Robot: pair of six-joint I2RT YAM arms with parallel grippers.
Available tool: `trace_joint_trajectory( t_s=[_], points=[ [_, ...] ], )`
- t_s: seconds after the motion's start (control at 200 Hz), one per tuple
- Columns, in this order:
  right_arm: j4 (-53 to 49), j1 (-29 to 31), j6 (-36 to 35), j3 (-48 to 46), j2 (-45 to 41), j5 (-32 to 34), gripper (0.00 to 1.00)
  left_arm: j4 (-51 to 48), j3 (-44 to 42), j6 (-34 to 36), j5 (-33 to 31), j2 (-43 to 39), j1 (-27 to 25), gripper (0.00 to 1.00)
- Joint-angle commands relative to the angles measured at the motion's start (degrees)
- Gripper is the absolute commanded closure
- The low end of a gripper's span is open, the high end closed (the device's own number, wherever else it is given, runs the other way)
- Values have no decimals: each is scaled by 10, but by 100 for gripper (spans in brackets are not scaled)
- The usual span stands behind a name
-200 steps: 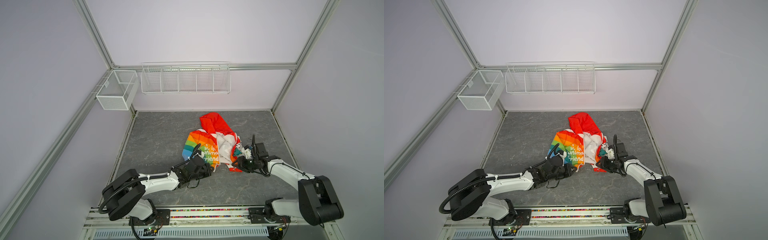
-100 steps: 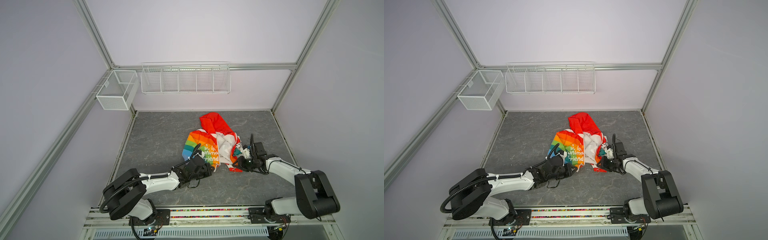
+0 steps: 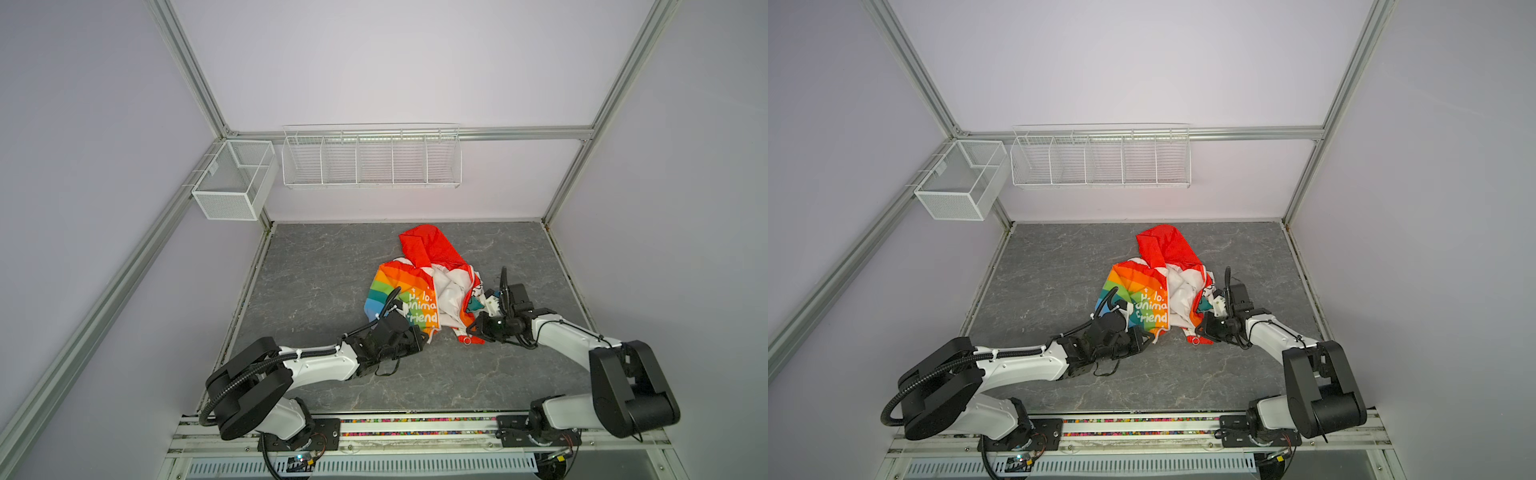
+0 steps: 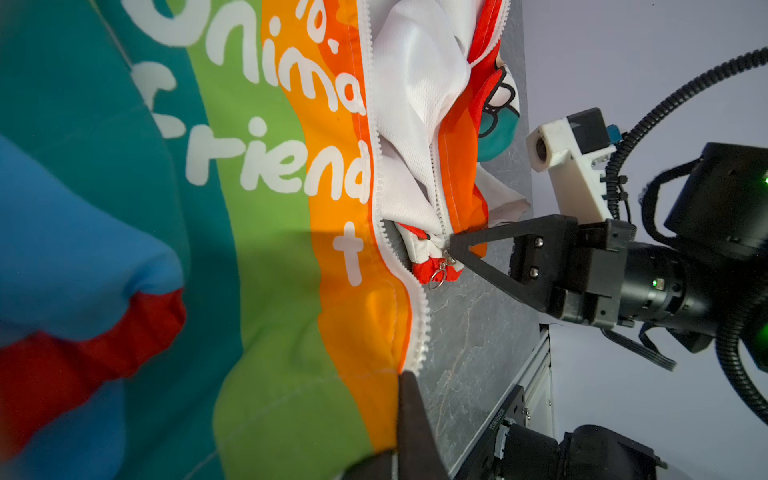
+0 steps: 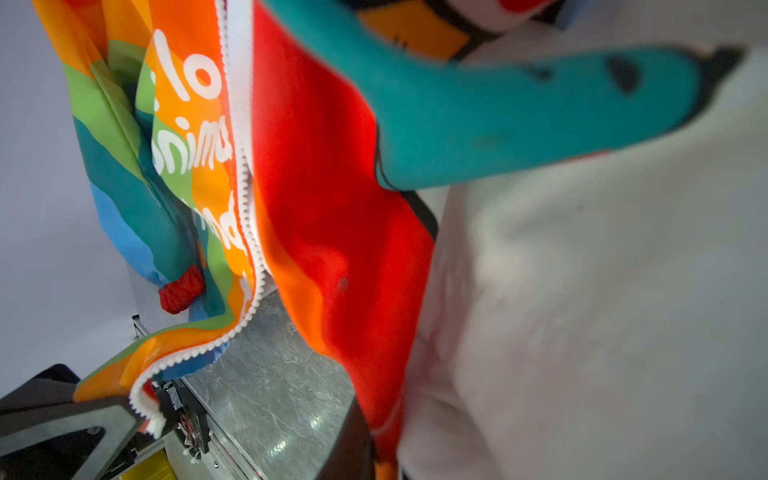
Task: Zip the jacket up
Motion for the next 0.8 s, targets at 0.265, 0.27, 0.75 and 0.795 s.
trace_joint_trajectory(
  t_s=[0.265, 0.27, 0.75, 0.795],
  points=[
    [70, -3, 46, 31, -44, -78, 94, 7, -2, 36, 16, -89, 59, 100],
    [72, -3, 48, 31, -45, -79, 94, 6, 0, 39, 16, -90, 59, 100],
    [368, 30, 108, 65, -100, -129, 94, -146, 157, 212, -86, -163, 81, 100],
    [391, 38, 96, 64, -105, -117, 94, -141, 161, 240, -93, -171, 81, 100]
  ],
)
